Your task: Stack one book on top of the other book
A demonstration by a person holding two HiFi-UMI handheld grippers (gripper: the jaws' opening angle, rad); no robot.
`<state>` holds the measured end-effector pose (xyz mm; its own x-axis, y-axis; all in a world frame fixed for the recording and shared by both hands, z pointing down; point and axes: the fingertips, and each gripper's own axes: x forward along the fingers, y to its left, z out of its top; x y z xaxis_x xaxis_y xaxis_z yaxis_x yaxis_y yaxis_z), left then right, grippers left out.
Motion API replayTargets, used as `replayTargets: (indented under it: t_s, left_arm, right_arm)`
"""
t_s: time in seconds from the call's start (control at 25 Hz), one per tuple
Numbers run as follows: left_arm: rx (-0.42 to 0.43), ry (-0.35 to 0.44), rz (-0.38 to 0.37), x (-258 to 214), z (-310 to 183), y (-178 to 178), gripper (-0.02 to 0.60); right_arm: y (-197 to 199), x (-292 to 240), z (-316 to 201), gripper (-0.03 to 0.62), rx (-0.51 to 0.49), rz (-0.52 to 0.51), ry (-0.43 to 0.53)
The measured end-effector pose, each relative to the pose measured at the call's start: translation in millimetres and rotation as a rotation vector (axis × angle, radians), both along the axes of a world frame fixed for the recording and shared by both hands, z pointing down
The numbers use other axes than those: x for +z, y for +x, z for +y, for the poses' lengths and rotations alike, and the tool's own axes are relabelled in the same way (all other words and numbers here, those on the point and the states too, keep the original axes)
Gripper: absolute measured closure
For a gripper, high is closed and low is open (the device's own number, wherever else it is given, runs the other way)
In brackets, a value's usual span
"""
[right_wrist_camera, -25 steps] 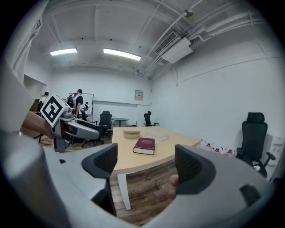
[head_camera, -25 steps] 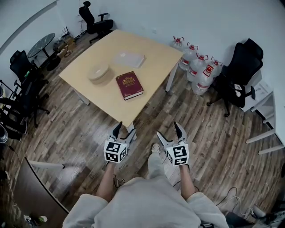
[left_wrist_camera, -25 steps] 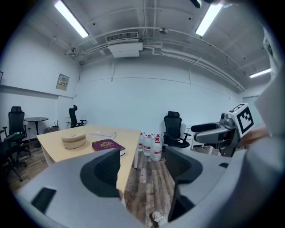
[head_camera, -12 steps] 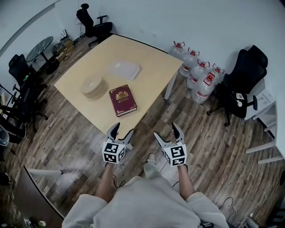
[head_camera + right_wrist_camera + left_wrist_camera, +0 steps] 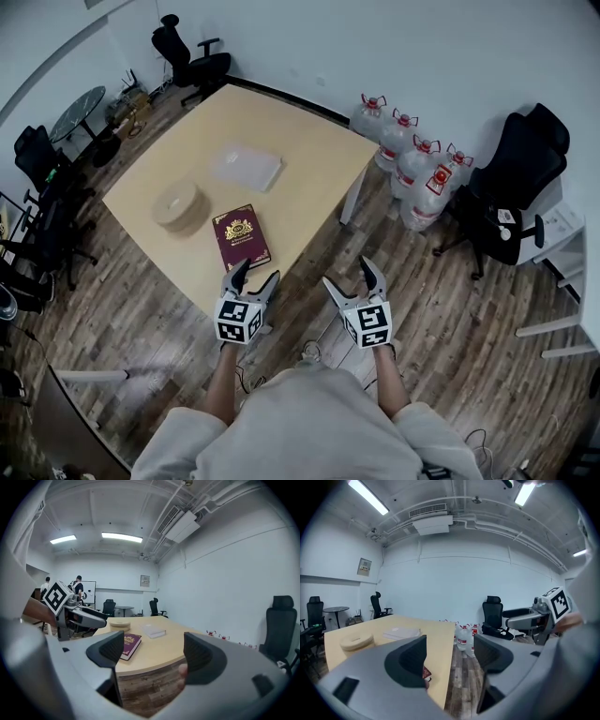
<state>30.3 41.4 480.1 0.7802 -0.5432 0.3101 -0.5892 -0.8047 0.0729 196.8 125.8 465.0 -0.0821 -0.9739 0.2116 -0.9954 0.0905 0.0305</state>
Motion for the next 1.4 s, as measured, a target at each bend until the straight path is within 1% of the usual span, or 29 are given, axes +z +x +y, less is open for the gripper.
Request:
replayTargets:
  t_s: [0.16,0.32,0.56,0.72,0.96,1.16,1.4]
  left_arm:
    - [-0.003,0.003,-0.009,1,-13,19,0.265]
    - [-0.007,0.003,-0.017,2,-22,30,0.267]
    - [-0.018,-0.011,-0.028,8,-30,35,0.268]
    - [-0.029,-0.018,-0.030,13,-38,32,0.268]
    - [-0.046,-0.027,-0.024,17,-58,35,0.268]
    - [-0.092,-0.031,-0.017,20,-86,25,0.268]
    - [-0.191,-0.046,-0.010,26,-126,-7,0.268]
  right_arm:
    - [18,2,-14,0.207,-0.004,-0.007,0.002]
    - [30,4,-24,0.209,-0.006,-0.011,0.000]
    - [38,12,-35,0.209,-0.014,-0.020,-0.019]
    - [35,14,-44,0.210,-0.026,-0.020,-0.019]
    - [37,15,-68,0.210,-0.048,-0.012,-0.023]
    - [32,17,-103,0.210,-0.087,-0.011,-0.028]
    - [6,19,-160,0.210,-0.186,-0.003,-0.040]
